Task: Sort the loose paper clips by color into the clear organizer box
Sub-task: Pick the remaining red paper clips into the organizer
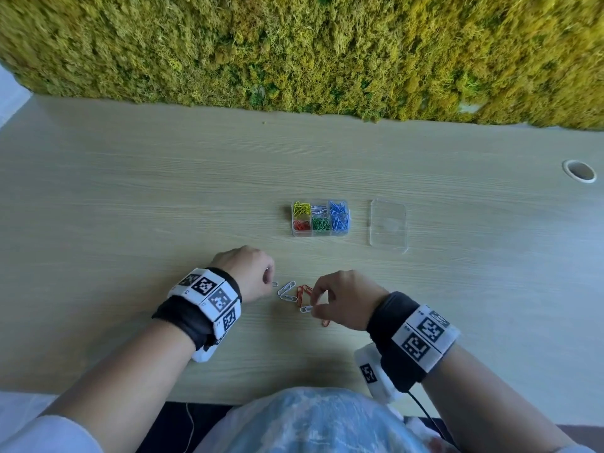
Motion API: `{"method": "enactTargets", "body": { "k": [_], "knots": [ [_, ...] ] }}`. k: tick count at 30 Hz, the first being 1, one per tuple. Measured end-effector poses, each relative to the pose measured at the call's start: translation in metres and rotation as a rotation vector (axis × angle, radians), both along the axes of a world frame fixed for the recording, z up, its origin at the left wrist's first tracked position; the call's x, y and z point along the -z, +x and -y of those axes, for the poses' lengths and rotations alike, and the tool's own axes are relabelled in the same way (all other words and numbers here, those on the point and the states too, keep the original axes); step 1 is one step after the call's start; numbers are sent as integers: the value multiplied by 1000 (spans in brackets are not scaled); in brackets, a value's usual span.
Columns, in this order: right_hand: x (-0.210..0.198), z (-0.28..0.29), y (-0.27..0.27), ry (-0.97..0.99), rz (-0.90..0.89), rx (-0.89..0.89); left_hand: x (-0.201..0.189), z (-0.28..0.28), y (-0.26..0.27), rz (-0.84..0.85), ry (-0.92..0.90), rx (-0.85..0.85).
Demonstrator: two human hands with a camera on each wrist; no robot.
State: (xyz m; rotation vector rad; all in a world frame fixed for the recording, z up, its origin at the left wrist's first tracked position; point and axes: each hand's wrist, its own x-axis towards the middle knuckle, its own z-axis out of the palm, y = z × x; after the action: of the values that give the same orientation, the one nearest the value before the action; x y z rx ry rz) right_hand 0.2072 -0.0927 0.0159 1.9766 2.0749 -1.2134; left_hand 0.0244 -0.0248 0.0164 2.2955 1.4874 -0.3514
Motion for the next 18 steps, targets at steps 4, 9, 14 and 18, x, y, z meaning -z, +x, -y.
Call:
{"method": "enactTargets", "body": {
  "k": [4,9,14,18],
  "knots": [
    [1,2,2,-23,-44,1,3,-1,1,-27,-33,20],
    [-3,-7,12,-17,-26,16,11,-9,-4,308,-285,-214],
    [-17,-36,32,-10,122,-1,8,-17,8,1005,-815,-728],
    [-30,-74,41,31,319,-79,1,-28,27,680,-612,-559]
  ]
}}
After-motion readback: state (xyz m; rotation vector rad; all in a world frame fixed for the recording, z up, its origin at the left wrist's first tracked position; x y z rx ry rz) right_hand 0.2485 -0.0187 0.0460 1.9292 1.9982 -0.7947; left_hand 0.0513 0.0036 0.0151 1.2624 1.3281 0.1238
